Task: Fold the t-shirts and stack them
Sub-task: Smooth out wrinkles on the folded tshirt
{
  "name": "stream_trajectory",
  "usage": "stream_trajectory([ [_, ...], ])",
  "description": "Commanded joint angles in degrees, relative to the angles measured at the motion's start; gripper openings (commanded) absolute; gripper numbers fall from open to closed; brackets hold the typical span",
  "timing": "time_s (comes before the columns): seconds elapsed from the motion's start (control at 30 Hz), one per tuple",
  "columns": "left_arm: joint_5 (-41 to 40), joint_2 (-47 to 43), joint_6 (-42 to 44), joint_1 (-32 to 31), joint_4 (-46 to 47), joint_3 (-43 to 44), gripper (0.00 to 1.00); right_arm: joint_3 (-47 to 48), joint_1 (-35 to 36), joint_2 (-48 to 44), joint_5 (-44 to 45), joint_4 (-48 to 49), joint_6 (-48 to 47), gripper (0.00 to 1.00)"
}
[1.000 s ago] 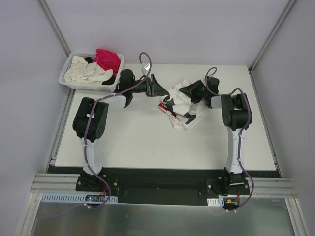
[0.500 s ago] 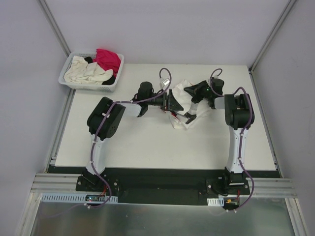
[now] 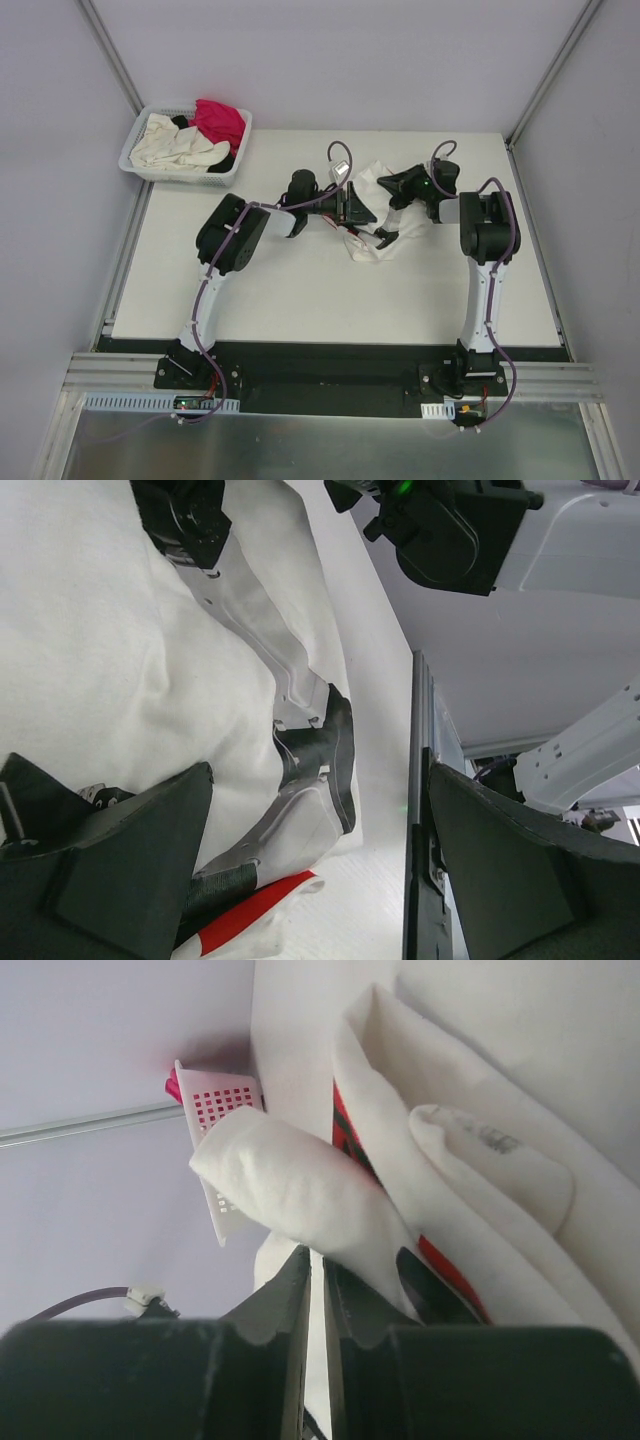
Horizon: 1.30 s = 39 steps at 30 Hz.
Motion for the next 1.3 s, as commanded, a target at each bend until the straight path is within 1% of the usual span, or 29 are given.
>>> stream_trajectory([
  [0.0,-1.87,-0.35,-0.38,-0.06,5.00,-2.57,0.89,-0.68,0.38,-5.30,-0.35,3.04,1.98,0.12],
  [0.1,-1.69,-1.06,-0.38,-0.15,5.00,-3.80,0.89,-1.99,2.13,-6.61,-0.70,5.58,3.66,0.13],
  [0.13,-1.08,-1.32,-1.34,-0.15,8.30,-4.33,0.89,-2.35,3.18,-6.88,-1.22,6.12,4.36,0.13],
  [0.2,-0.90,-1.67,-2.49,0.38,9.30,-6.18,0.88,-4.80,3.72,-8.19,-0.44,8.30,5.15,0.13],
  [0.27,0.50,-2.46,-1.79,0.38,8.00,-6.62,0.88,-7.09,3.90,-8.82,-0.26,10.07,6.30,0.13],
  [0.33,1.81,-4.56,-0.39,0.38,7.90,-7.14,0.88,-6.84,3.99,-8.38,-2.35,9.99,7.09,0.13],
  [0.4,3.49,-8.07,2.32,0.64,4.31,-7.76,0.87,-6.75,3.99,-8.20,-4.12,10.43,7.71,0.13],
  [0.43,3.58,-9.57,6.95,0.64,1.60,-7.85,0.88,-6.75,3.81,-8.03,-4.74,10.34,7.71,0.13],
  [0.47,4.19,-10.80,10.04,0.73,-5.04,-7.24,0.88,-7.01,3.90,-8.03,-5.26,10.43,7.71,0.13],
  [0.5,4.02,-13.51,13.21,0.73,-9.55,-6.71,0.88,-7.53,3.90,-8.20,-6.05,10.43,7.62,0.13],
  [0.53,3.67,-14.76,19.59,0.73,-13.59,-6.10,0.88,-7.89,3.90,-8.73,-6.41,10.43,7.45,0.14],
  [0.57,2.97,-15.82,22.35,0.73,-21.47,-4.18,0.88,-8.50,3.90,-9.08,-6.67,10.43,7.10,0.14],
  [0.6,2.88,-17.22,26.56,0.73,-24.42,-3.20,0.88,-9.46,3.98,-9.43,-7.11,10.34,6.83,0.14],
  [0.7,2.26,-18.28,29.14,0.91,-29.01,-0.12,0.89,-11.22,4.16,-10.57,-7.29,10.08,6.04,0.14],
  [0.77,2.09,-17.76,28.89,0.73,-28.93,1.46,0.89,-12.72,4.42,-11.01,-7.38,9.47,5.16,0.14],
  [0.9,3.31,-13.29,26.00,0.73,-27.09,4.89,0.89,-13.16,5.39,-9.26,-7.38,9.20,4.02,0.14],
  [1.0,4.02,-9.24,22.75,0.73,-23.93,7.52,0.89,-12.37,5.48,-6.63,-7.47,9.20,4.02,0.14],
  [1.13,4.98,-3.71,17.29,0.73,-16.91,10.95,0.89,-11.58,5.39,-4.25,-7.29,9.20,4.10,0.14],
  [1.27,5.07,1.82,13.07,0.73,-12.86,13.77,0.89,-11.05,4.61,-2.58,-6.68,9.11,4.37,0.14],
])
